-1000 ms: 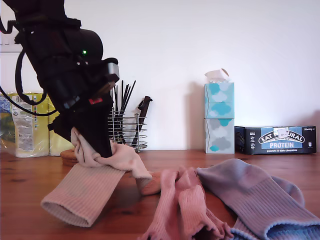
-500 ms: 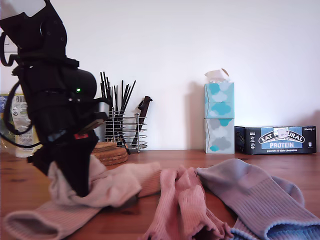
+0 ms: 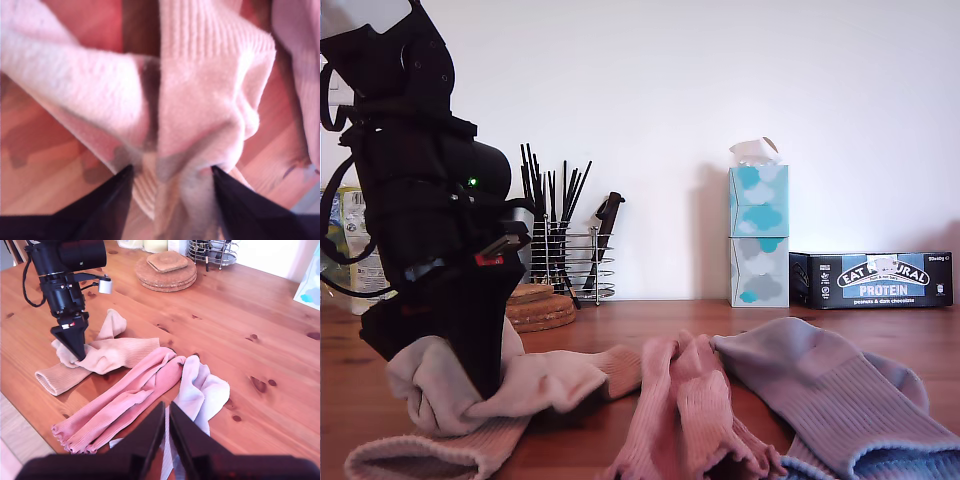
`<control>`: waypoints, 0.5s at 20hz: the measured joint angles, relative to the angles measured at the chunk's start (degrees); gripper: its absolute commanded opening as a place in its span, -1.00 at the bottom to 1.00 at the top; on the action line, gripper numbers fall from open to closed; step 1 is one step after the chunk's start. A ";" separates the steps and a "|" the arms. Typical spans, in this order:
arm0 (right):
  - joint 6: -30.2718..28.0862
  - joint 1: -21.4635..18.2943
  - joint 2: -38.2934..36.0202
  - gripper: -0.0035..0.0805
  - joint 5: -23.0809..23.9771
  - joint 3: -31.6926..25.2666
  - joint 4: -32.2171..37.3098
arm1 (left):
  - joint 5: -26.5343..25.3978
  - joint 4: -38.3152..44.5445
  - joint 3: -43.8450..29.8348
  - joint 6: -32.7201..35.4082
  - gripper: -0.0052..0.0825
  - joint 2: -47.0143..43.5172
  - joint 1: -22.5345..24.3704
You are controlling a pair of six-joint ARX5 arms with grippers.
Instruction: Pair up the socks based on colour and pattern, by placing each sock on top of its pair
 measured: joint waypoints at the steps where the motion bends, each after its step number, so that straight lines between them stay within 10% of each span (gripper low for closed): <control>1: 0.00 0.00 0.00 -0.95 0.00 0.00 0.00 | -0.42 -1.38 1.09 -0.22 0.26 0.00 0.00; 10: 0.00 0.00 0.00 -0.95 0.00 0.00 -0.02 | -6.10 -13.90 7.48 -2.64 0.25 -0.04 -0.07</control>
